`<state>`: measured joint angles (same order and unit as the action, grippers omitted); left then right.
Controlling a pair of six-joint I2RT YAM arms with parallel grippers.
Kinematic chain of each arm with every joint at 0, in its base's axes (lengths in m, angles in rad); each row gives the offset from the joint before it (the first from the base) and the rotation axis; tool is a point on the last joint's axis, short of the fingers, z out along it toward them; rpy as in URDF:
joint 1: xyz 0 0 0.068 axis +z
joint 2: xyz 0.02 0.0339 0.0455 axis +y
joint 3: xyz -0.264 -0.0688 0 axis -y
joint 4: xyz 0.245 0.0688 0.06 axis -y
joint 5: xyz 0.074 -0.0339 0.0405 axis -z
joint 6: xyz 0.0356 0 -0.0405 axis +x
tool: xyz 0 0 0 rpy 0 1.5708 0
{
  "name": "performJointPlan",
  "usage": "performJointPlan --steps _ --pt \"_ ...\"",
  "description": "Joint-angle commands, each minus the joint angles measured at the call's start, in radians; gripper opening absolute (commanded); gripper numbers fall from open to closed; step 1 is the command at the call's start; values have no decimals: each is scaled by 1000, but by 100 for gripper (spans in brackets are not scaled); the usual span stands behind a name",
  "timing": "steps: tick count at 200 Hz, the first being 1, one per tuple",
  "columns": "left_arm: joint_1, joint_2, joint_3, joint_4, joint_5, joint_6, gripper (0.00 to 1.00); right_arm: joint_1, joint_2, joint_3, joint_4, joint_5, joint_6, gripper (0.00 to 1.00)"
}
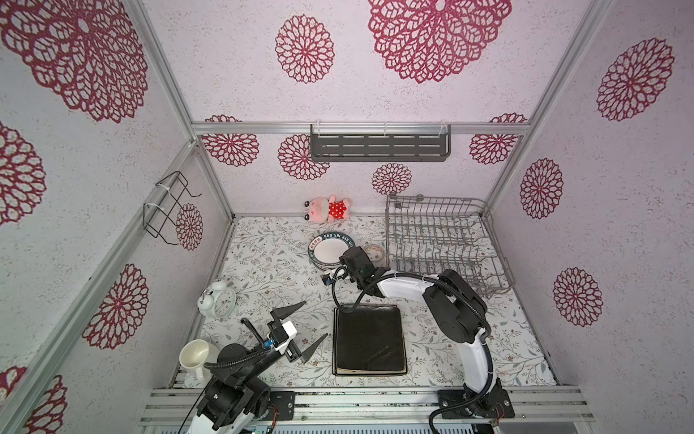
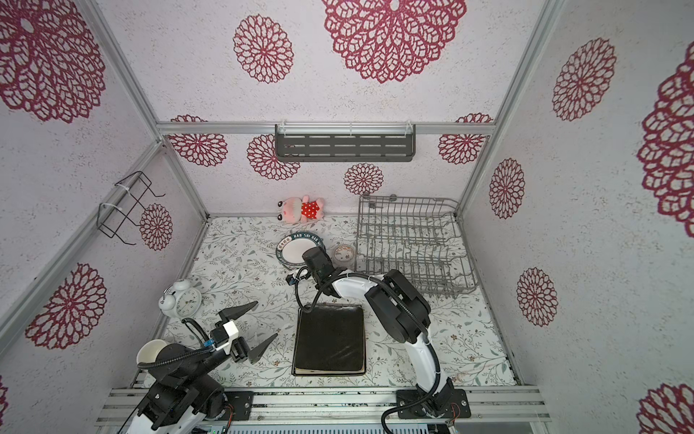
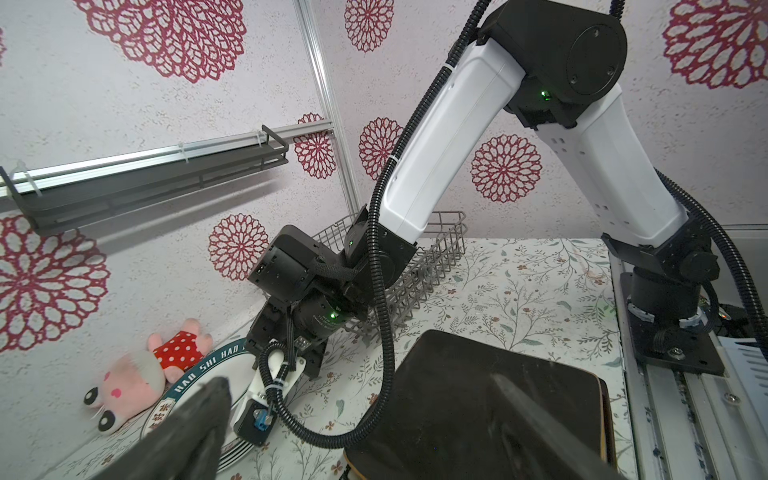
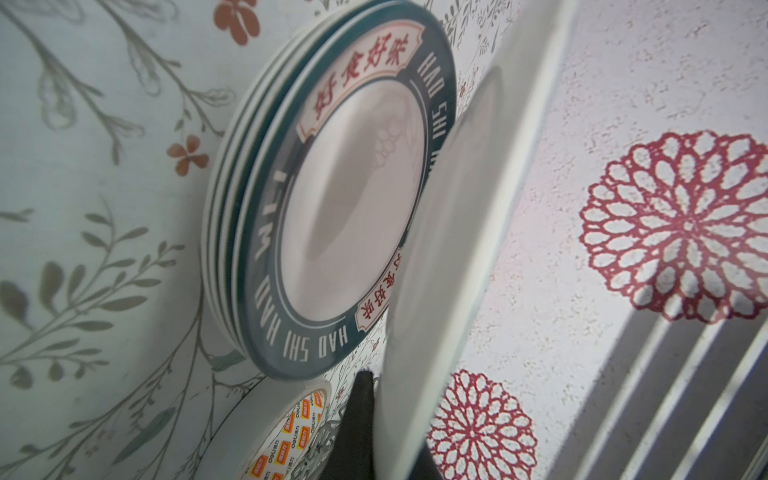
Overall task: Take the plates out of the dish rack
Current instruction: 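Lower the plate onto the plate stack and open the right gripper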
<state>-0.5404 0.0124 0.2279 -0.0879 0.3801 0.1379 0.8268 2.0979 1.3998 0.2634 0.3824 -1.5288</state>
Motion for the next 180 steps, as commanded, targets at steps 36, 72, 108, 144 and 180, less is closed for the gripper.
performJointPlan --steps 36,72,108,144,180 --pt "9 -9 -12 -1 10 4 98 11 0 16 76 46 -17 1" --pt "8 -9 -10 -1 8 6 97 14 15 25 67 51 -15 3" --pt "8 -9 -10 -3 12 6 97 15 36 45 46 61 -6 6" --pt "9 -10 -12 -2 10 6 97 17 49 51 36 63 2 12" --pt "9 -9 -11 -3 11 6 97 17 56 65 23 69 2 27"
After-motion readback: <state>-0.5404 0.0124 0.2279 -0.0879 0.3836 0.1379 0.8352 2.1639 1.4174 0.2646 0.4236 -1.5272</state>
